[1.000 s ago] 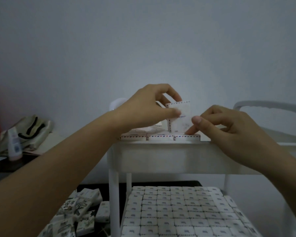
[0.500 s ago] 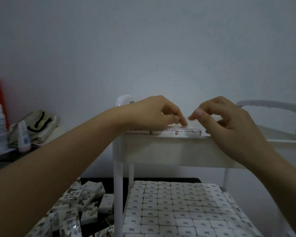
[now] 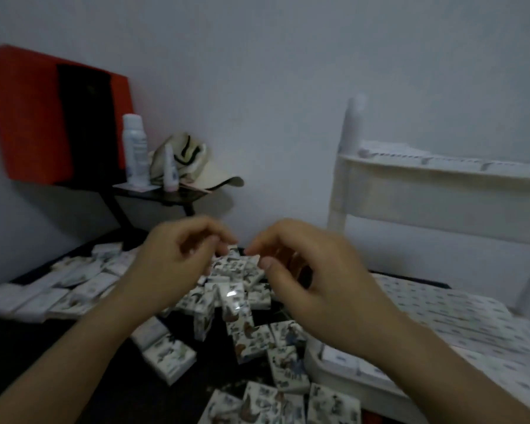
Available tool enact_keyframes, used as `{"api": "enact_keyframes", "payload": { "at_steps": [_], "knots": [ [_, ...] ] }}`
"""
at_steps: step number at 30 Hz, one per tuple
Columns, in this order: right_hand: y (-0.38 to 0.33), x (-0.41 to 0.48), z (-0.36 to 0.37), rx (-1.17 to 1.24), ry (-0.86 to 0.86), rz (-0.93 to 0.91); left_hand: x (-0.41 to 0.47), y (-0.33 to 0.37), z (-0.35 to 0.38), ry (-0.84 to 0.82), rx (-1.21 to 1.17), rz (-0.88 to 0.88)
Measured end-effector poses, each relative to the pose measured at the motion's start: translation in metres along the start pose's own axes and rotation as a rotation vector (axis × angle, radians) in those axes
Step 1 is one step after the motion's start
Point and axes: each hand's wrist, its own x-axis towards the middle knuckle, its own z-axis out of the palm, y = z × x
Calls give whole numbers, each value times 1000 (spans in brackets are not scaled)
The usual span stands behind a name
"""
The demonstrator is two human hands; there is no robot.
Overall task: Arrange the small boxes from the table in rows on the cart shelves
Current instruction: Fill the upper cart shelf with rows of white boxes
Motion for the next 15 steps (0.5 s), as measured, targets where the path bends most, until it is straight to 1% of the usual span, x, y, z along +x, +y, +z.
{"api": "enact_keyframes", "payload": {
  "at_steps": [2, 3, 5, 8, 11, 13, 15],
  "knots": [
    [14, 5, 37, -6, -119, 72, -36, -63, -9, 66, 89, -223],
    [23, 9, 54, -13, -161, 104, -54, -92, -15, 89, 153, -303],
    [39, 15, 88, -40, -222, 160, -85, -137, -22, 83, 270, -373],
    [57, 29, 133, -61, -290, 196, -114, -177, -23, -11, 464, -321],
    [66, 50, 170, -107, -322, 153, -124, -185, -21, -84, 550, -326],
    [71, 68, 190, -172, -335, 131, -125, -184, -20, -67, 608, -290],
    [77, 84, 208, -248, -383, 124, -125, -183, -21, -4, 632, -271]
  ]
}}
